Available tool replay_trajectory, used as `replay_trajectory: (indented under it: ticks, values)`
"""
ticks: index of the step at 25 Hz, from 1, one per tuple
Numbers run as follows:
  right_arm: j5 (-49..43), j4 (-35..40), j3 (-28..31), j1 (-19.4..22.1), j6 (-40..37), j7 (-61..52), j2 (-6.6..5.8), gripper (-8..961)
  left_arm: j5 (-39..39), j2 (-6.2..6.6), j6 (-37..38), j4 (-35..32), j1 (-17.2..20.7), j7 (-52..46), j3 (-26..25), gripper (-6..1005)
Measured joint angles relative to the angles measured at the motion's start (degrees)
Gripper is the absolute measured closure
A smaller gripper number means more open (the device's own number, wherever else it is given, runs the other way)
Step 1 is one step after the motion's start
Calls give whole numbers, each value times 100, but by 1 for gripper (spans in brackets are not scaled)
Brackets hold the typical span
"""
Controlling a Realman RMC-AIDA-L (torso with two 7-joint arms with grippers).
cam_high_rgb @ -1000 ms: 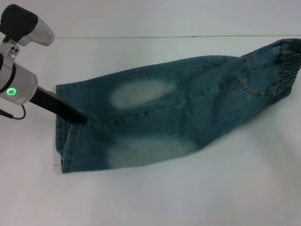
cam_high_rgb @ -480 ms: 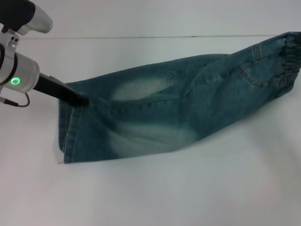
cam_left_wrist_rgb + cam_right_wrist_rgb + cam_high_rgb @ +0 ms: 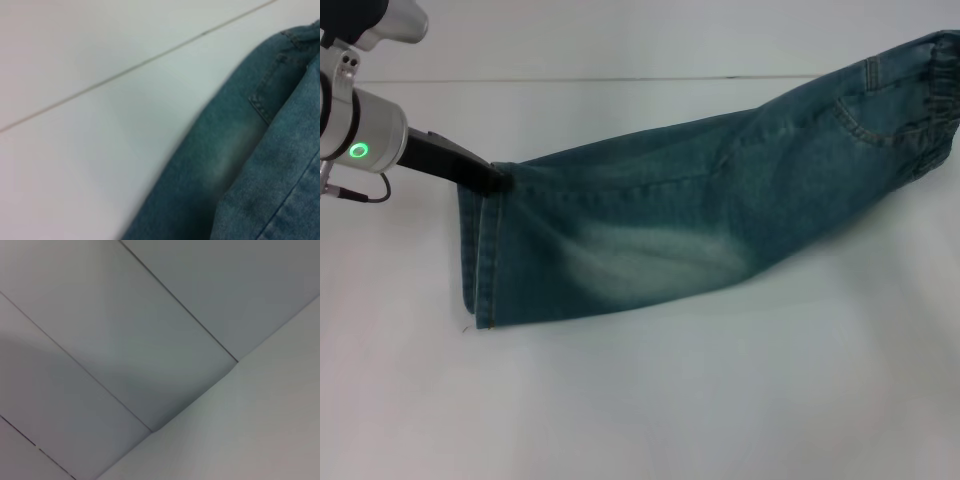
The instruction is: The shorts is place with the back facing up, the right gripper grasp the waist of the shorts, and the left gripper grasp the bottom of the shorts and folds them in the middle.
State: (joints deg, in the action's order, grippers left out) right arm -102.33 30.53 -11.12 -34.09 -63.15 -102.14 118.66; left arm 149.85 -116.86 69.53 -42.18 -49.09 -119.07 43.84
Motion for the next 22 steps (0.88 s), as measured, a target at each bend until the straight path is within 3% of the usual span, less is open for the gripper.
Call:
replay_trajectory:
  ticks: [10, 22]
  values:
    - [14, 21, -285, -255, 539, -19, 16, 893, -281, 4, -271, 8, 6, 76, -7, 927]
    - [-15, -113, -582, -209, 1147, -229, 3, 892, -327, -114, -754, 208, -39, 87, 47, 896]
